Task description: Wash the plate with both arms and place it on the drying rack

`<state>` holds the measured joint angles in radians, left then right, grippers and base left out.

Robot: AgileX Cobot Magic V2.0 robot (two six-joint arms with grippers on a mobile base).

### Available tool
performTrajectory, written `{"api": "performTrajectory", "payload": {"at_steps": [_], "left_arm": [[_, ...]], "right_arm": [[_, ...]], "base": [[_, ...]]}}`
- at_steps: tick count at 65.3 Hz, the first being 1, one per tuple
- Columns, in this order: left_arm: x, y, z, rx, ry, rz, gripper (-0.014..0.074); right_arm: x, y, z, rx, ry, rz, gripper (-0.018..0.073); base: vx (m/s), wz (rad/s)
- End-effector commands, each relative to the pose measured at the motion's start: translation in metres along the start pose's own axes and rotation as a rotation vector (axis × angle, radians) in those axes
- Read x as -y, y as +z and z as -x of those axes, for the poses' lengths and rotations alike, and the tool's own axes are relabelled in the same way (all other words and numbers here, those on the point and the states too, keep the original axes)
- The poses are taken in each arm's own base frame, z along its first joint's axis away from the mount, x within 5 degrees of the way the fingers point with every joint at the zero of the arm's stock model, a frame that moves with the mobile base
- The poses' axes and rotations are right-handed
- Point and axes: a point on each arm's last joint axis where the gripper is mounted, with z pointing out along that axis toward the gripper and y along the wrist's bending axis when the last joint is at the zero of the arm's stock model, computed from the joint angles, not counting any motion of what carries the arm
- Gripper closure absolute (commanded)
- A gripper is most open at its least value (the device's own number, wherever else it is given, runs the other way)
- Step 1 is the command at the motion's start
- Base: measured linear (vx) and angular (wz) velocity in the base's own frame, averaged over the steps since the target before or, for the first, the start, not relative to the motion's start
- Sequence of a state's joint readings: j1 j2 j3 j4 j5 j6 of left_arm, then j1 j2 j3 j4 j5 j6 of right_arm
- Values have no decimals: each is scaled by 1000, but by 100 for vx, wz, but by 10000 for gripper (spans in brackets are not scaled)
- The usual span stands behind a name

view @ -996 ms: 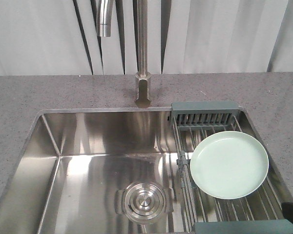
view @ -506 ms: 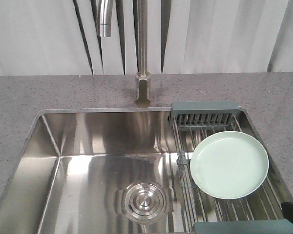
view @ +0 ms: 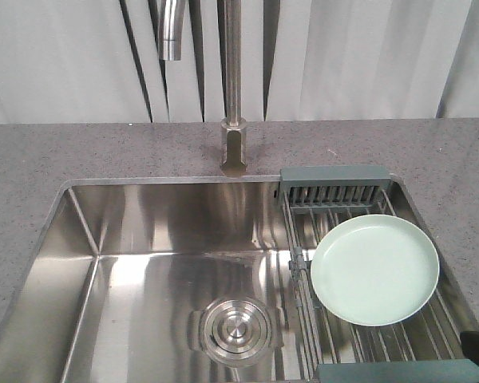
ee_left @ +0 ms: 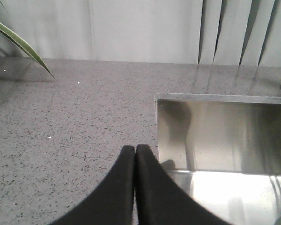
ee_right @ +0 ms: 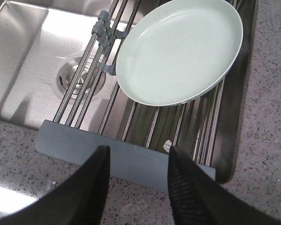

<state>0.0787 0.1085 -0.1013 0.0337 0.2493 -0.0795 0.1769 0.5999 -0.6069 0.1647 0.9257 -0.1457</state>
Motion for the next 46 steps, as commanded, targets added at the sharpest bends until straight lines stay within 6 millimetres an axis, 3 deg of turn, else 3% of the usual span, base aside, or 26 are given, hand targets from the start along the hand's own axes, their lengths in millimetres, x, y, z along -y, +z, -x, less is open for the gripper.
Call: {"api": "performTrajectory", "payload": {"at_steps": [1,10,46], "left_arm": [[0,-3,4,158,-16,-9,603],[0,-5,-9,238,-42,-18,603],[0,-8,-2,322,-18,-18,603]], "right_arm": [[0,-5,10,72,-3,-5,269],[0,-5,10,72,-3,-5,269],[0,-5,10,70,-3,-5,269]], "base": [[0,0],[0,0],[0,0]]}}
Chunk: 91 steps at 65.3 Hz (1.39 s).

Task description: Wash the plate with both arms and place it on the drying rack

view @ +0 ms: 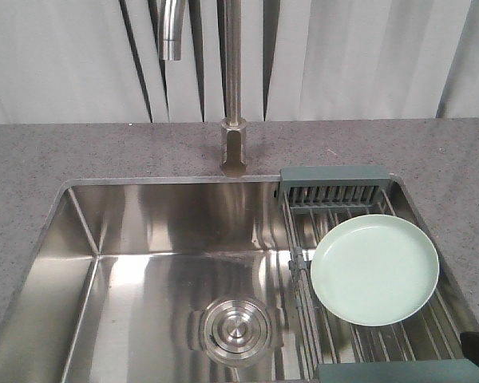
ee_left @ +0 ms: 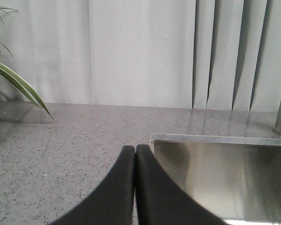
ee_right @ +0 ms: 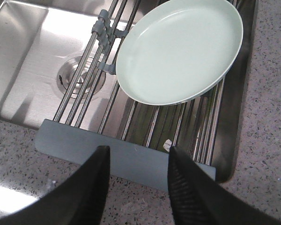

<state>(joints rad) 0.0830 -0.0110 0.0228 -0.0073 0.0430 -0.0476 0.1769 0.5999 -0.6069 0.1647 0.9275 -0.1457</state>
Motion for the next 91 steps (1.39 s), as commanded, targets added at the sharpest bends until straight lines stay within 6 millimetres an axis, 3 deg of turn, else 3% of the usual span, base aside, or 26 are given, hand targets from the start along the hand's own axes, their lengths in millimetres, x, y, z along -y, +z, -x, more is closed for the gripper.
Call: {"api": "performTrajectory", "payload": {"at_steps": [1,63,73,82,91], "left_arm": [[1,-3,15,121,-8,-3,603],[1,-3,16,119,-7,-3,603],[1,-3,16,119,-7,-3,603],[1,-3,16,119,-7,-3,603],[1,-3,16,119,-7,-3,603]], "right_arm": [[0,-5,10,72,-3,-5,269],[1,-5,10,71,-9,-12,269],[4,-13,7,105,-28,-56,273],[7,-23,4,170,-25,-111,351],[11,-20,-5,260,-6,-153,484]], "base": [[0,0],[0,0],[0,0],[0,0],[0,0]]}}
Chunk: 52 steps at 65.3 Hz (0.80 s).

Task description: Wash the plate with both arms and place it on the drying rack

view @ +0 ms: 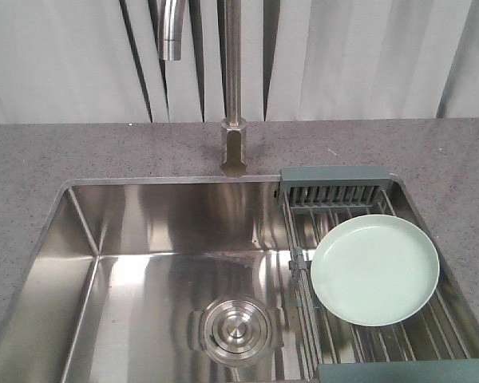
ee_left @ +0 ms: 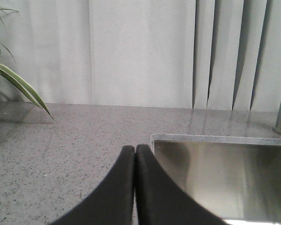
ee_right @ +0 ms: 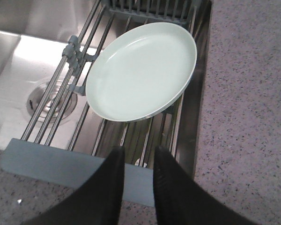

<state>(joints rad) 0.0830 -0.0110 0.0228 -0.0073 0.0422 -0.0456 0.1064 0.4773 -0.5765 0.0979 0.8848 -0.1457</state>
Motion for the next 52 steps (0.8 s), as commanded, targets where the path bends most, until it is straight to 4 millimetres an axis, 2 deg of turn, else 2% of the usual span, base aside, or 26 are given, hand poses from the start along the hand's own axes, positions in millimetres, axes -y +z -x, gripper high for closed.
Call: {"api": "performTrajectory", "payload": {"at_steps": [1,9,19,36,52], "left_arm": [[1,-3,16,119,-9,-3,603],[1,-3,16,119,-9,-3,603],[1,-3,16,119,-9,-3,603],[1,-3,16,119,-9,-3,603],[1,-3,16,119,-9,-3,603]], "right_arm": [[3,-2,6,145,1,-40,495],[3,7,-9,252,7,-57,573],[7,19,-31,434,50,-121,568],[13,26,-60,685,76,-253,564],[12,40,-87,770,71,-271,561]], "base": [[0,0],[0,0],[0,0],[0,0],[0,0]]}}
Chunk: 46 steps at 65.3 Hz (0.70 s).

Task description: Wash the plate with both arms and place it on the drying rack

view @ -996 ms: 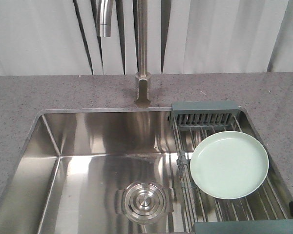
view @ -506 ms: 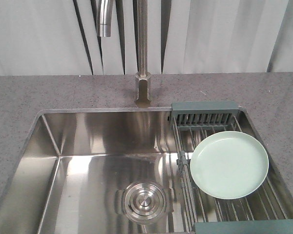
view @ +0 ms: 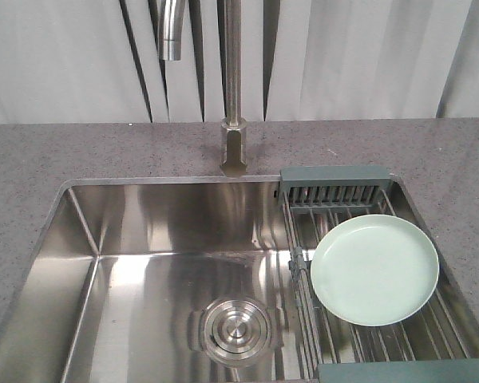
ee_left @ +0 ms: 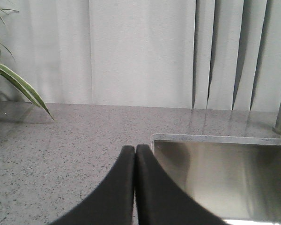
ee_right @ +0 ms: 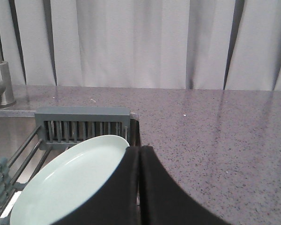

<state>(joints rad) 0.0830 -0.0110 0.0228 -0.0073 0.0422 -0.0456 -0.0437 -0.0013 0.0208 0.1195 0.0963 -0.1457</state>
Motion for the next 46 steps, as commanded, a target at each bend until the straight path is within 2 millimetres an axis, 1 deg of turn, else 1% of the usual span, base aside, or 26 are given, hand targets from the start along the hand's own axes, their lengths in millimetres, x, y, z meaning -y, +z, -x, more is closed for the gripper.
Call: {"api": "performTrajectory", "payload": {"at_steps": [1,6,24,37,46], "left_arm": [[1,-3,16,119,-9,-3,603],[1,-3,16,119,-9,-3,603],[1,-3,16,119,-9,-3,603],[1,-3,16,119,-9,-3,603],[1,-3,15,117,-9,-3,603]], "right_arm": [[2,-1,6,106,-3,-22,561],[1,-1,4,79,-7,-18,561],[1,-1,4,78,-7,-18,561],[2,-1,8,122,26,-21,561],[1,-1,8,127,12,-19,561]], "base": [[0,0],[0,0],[0,0],[0,0],[0,0]]}}
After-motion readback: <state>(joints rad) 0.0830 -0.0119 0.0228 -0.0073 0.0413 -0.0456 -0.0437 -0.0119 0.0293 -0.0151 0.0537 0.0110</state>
